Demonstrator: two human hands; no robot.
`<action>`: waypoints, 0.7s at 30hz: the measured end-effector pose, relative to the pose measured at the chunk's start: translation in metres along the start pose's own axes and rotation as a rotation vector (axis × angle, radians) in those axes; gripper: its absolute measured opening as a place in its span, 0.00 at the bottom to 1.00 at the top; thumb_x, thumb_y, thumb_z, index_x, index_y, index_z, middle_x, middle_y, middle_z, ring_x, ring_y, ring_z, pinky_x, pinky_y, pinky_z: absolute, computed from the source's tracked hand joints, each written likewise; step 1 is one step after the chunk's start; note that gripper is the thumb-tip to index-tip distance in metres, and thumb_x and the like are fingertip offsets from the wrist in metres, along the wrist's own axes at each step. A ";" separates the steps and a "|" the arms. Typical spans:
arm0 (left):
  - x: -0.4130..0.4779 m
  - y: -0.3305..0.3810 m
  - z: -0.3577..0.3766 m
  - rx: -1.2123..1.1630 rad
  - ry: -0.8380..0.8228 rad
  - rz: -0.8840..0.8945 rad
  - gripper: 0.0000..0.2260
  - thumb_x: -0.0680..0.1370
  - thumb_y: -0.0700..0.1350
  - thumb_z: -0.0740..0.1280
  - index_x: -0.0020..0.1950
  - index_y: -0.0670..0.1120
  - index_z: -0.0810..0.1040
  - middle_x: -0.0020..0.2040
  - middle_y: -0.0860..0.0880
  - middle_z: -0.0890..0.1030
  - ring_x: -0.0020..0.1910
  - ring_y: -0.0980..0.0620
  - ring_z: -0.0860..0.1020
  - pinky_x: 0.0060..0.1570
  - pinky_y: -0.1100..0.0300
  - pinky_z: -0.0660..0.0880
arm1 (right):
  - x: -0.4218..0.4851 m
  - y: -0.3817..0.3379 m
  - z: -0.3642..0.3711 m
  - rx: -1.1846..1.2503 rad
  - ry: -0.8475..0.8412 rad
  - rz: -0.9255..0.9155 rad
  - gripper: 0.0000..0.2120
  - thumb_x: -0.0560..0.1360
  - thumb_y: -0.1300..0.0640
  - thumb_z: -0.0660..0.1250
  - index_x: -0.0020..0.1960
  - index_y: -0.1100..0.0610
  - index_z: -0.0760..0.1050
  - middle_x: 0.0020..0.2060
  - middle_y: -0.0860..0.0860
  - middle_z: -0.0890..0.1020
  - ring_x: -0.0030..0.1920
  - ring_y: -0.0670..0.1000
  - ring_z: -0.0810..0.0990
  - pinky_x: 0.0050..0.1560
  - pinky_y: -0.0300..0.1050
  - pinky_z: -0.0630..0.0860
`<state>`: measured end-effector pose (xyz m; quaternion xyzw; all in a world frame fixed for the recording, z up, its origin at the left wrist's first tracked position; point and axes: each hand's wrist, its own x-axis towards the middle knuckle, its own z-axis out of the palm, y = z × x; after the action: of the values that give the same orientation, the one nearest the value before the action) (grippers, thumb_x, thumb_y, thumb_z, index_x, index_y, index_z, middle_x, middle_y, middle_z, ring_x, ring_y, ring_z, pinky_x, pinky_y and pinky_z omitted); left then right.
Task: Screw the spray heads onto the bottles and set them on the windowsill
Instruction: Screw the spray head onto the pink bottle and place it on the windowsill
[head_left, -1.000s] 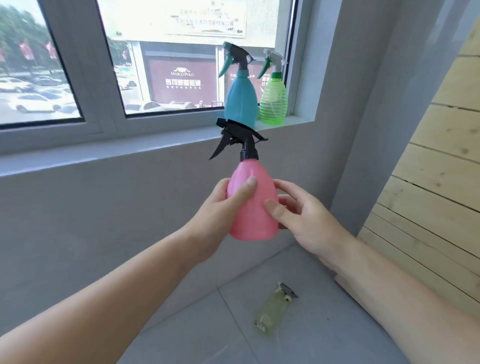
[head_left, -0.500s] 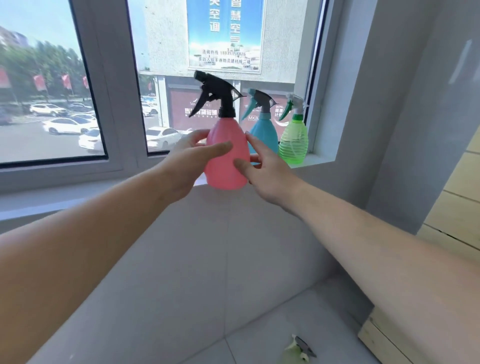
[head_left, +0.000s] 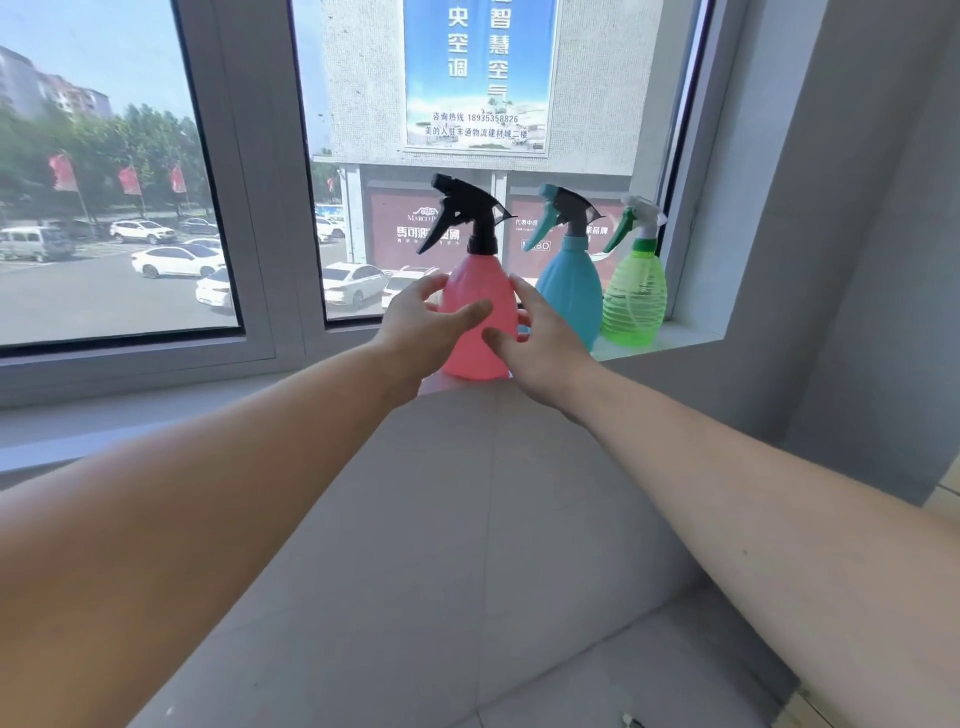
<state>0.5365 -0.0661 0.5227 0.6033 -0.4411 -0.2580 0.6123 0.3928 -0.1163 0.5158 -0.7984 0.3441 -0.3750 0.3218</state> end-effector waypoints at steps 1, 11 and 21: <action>0.001 0.000 0.001 0.007 0.004 -0.002 0.35 0.73 0.51 0.79 0.77 0.50 0.70 0.62 0.43 0.83 0.58 0.43 0.84 0.60 0.50 0.81 | 0.001 0.001 0.000 -0.006 -0.002 0.001 0.34 0.78 0.51 0.66 0.80 0.45 0.54 0.72 0.50 0.72 0.68 0.53 0.74 0.68 0.55 0.73; 0.004 -0.004 -0.001 0.010 0.021 -0.026 0.37 0.69 0.57 0.79 0.76 0.48 0.73 0.63 0.44 0.85 0.58 0.43 0.85 0.62 0.43 0.81 | 0.006 0.002 0.005 -0.068 -0.034 0.028 0.40 0.78 0.55 0.67 0.81 0.45 0.45 0.74 0.53 0.70 0.71 0.55 0.72 0.70 0.48 0.69; 0.006 -0.001 -0.002 0.049 0.002 -0.037 0.30 0.73 0.56 0.77 0.73 0.49 0.76 0.63 0.45 0.85 0.58 0.43 0.85 0.64 0.44 0.80 | 0.007 0.006 0.011 -0.061 -0.007 0.023 0.41 0.78 0.56 0.66 0.81 0.45 0.44 0.74 0.53 0.70 0.71 0.55 0.71 0.64 0.42 0.67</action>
<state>0.5414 -0.0707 0.5233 0.6264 -0.4356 -0.2577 0.5928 0.4029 -0.1224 0.5086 -0.8051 0.3635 -0.3577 0.3029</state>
